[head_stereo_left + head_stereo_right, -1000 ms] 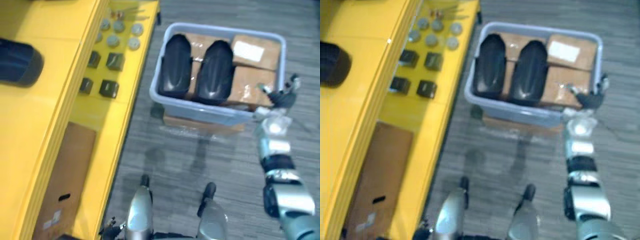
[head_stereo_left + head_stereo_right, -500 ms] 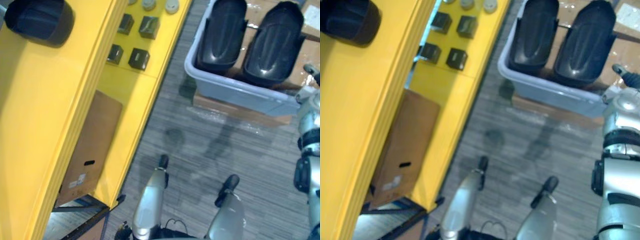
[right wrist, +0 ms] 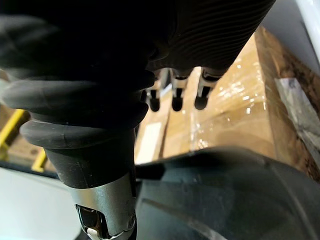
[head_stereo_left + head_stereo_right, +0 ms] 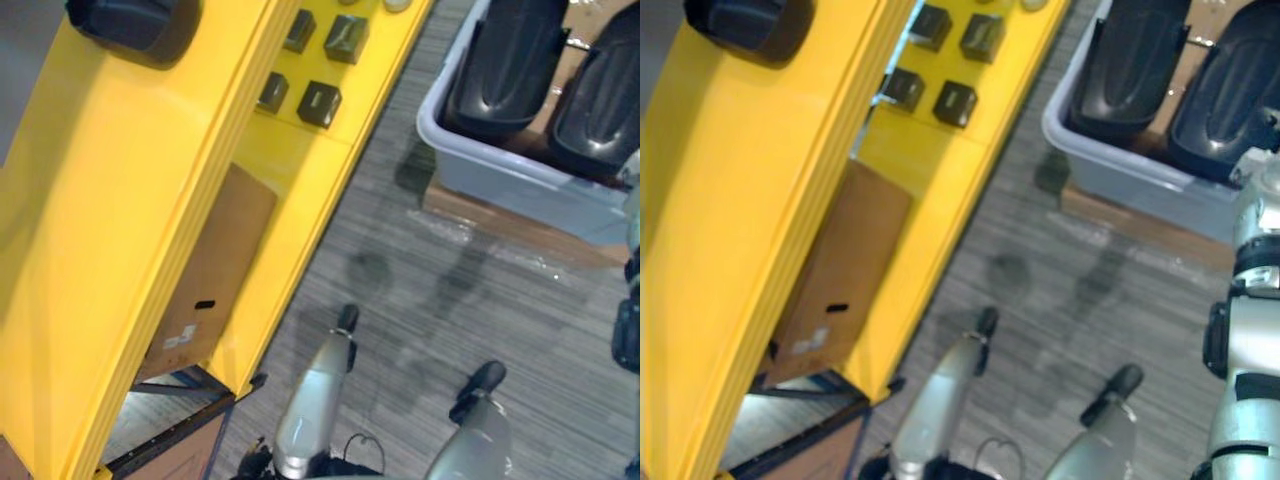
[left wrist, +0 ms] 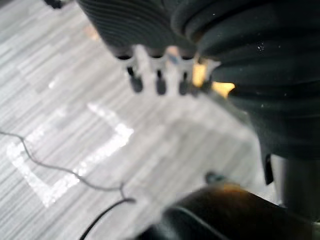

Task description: Walk over and take plastic housings, then place them on the shelf

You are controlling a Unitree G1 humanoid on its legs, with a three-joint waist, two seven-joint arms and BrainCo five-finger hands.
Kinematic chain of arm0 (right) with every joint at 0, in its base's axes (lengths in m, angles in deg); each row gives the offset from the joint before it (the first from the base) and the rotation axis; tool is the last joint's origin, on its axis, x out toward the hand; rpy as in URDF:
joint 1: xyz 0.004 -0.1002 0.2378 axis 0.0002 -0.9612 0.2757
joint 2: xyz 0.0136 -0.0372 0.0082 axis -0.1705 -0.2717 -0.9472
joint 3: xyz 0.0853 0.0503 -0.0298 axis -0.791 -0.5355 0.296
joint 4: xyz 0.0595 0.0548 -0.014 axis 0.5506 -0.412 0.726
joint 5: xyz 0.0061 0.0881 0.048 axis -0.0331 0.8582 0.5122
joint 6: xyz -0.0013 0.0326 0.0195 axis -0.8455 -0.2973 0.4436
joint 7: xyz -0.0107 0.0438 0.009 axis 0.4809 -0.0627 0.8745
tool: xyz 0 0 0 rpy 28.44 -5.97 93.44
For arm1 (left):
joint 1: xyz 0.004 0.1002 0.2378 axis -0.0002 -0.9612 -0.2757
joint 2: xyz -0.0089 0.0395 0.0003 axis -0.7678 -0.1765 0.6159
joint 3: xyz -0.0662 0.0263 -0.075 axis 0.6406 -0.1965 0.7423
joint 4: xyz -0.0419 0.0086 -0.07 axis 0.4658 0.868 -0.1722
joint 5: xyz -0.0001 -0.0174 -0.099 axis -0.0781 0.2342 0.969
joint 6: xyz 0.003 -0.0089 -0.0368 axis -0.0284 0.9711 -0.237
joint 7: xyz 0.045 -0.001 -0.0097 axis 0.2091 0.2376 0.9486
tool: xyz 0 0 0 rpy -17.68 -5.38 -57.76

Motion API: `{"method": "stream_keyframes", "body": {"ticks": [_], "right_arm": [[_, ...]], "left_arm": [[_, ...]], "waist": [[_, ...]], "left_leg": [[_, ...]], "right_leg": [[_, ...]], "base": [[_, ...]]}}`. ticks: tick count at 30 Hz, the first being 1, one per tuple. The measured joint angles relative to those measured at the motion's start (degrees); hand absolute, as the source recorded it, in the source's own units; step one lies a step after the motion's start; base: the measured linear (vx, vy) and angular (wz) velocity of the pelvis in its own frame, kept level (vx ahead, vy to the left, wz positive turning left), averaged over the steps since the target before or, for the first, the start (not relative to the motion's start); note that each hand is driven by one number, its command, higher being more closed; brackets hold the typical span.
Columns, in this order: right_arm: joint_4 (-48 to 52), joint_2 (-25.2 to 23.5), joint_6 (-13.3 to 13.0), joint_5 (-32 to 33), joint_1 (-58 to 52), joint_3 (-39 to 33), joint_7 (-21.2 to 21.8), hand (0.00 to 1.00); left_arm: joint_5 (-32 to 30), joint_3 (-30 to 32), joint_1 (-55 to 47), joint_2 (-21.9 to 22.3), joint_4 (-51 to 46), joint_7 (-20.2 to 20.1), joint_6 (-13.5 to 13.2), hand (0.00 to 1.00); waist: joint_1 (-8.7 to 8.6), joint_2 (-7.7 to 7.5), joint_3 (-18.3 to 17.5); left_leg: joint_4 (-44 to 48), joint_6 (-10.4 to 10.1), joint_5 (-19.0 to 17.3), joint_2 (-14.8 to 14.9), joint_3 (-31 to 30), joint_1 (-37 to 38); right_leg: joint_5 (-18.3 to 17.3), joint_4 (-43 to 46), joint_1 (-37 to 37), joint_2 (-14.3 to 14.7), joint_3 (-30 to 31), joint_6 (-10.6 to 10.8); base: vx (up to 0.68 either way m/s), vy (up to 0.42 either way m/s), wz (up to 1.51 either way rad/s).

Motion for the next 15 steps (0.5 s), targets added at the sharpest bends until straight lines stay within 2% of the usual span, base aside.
{"method": "stream_keyframes", "body": {"ticks": [3,8,9,14,15], "right_arm": [[-1.7,0.5,1.9,-0.3,0.5,0.5,-1.1,0.0],[-2.1,2.3,4.4,-0.4,0.9,1.6,-4.1,0.0],[-2.2,3.0,4.9,-0.4,1.0,1.6,-4.6,1.0],[-3.0,5.0,8.6,-0.5,1.0,1.7,-5.5,1.0],[-3.1,7.0,10.5,-0.9,0.9,1.7,-5.5,1.0]], "left_arm": [[0.1,-1.2,0.2,0.0,0.0,-0.4,-0.2,0.0],[2.2,-2.3,0.2,0.1,0.5,-1.4,-0.2,0.0],[2.2,-2.3,0.3,0.1,0.9,-1.7,-0.3,0.0],[2.3,-4.0,1.1,0.0,2.2,-2.4,-0.8,0.0],[2.4,-4.5,1.5,0.0,2.5,-2.4,-0.8,0.0]], "waist": [[0.93,1.03,-0.8],[2.07,1.79,-1.3],[2.26,1.96,-1.4],[4.0,2.67,-2.0],[4.66,2.92,-2.2]], "left_leg": [[0.0,0.0,0.0,-0.1,-0.1,-0.7],[0.0,0.0,0.0,-0.3,-0.7,-1.5],[0.0,0.0,0.0,-0.5,-1.0,-1.7],[0.1,0.1,-0.1,-0.7,-1.1,-2.1],[0.2,0.2,-0.1,-0.8,-1.3,-2.8]], "right_leg": [[0.0,-0.1,-0.6,0.0,-0.2,0.0],[0.0,-0.5,-0.6,-0.1,-0.8,0.0],[0.0,-0.5,-0.7,-0.2,-1.2,0.0],[0.0,-1.2,-0.8,-0.3,-1.7,0.0],[0.0,-1.6,-1.0,-0.3,-2.2,0.0]], "base": [[0.0,0.0,0.0],[0.01,0.009,0.04],[0.02,0.019,0.12],[0.0,0.014,0.05],[0.0,0.023,0.07]]}}
